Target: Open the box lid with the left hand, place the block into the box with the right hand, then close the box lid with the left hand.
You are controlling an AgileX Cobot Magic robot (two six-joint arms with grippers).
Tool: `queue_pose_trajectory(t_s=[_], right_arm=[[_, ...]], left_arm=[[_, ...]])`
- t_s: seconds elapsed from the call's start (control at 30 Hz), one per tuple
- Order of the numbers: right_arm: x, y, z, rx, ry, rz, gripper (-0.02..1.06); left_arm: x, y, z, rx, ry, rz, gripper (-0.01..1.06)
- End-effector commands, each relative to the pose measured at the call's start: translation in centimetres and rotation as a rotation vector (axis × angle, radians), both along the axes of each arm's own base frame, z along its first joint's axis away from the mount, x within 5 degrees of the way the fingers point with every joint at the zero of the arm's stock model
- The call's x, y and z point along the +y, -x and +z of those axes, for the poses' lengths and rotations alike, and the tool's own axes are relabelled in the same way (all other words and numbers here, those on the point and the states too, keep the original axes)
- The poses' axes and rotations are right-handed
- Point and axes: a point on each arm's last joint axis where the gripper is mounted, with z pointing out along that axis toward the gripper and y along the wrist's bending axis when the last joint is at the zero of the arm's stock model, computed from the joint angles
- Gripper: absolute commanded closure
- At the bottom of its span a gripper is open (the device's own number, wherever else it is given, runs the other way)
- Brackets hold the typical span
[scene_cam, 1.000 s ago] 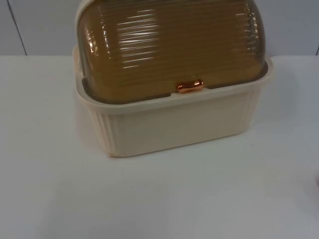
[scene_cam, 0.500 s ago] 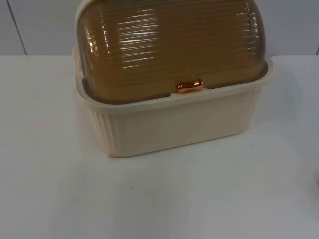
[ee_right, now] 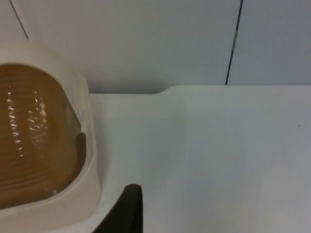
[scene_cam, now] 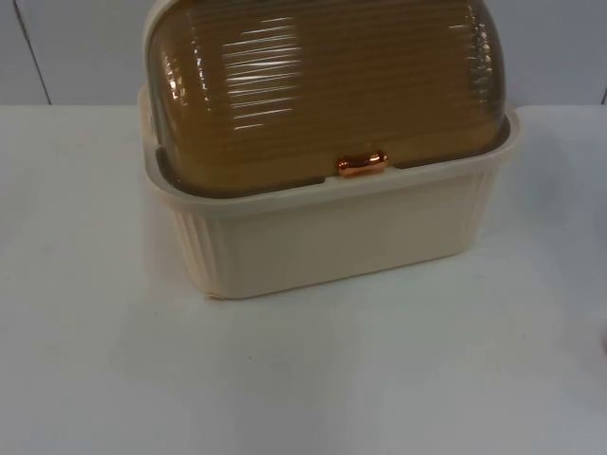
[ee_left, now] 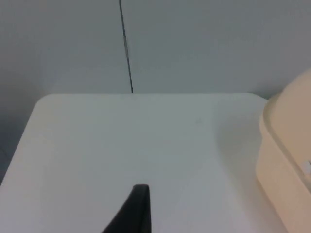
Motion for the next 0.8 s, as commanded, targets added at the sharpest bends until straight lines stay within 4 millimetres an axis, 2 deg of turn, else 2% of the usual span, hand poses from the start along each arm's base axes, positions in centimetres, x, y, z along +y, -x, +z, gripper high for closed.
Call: queue_pose_trajectory(t_s=[0.0, 0.23, 0.37, 0.4, 0.57, 0.6, 0.73, 0.77], right_arm=[[-0.1, -1.0, -0.3, 0.050, 0.009, 0.000, -0.01], [-0.1, -2.2, -0.1, 0.008, 0.012, -0.002, -0.01], [-0.2, -2.5, -0.1, 0.000, 0.037, -0.003, -0.01], [-0.2, -2.5, -0.1, 0.000, 0.037, -0.003, -0.01], [-0.2, -2.5, -0.1, 0.002, 0.037, -0.003, -0.01], [-0.2, -2.5, -0.1, 0.002, 0.037, -0.003, -0.01], [-0.2, -2.5, -0.1, 0.004, 0.037, -0.003, -0.01], [-0.2, -2.5, -0.1, 0.004, 0.037, -0.003, -0.01]], left_arm=[[0.2, -0.7, 0.2, -0.038, 0.000, 0.012, 0.00], [-0.5, -2.6, -1.0, 0.028, 0.052, -0.014, 0.00], [-2.0, -4.9, -1.3, 0.107, 0.063, -0.083, 0.00], [-2.0, -4.9, -1.3, 0.107, 0.063, -0.083, 0.00], [-5.0, -8.4, -0.3, 0.152, 0.060, -0.196, 0.00], [-5.0, -8.4, -0.3, 0.152, 0.060, -0.196, 0.00], [-9.8, -10.5, 1.0, 0.186, -0.046, -0.374, 0.00], [-9.8, -10.5, 1.0, 0.186, -0.046, -0.374, 0.00]])
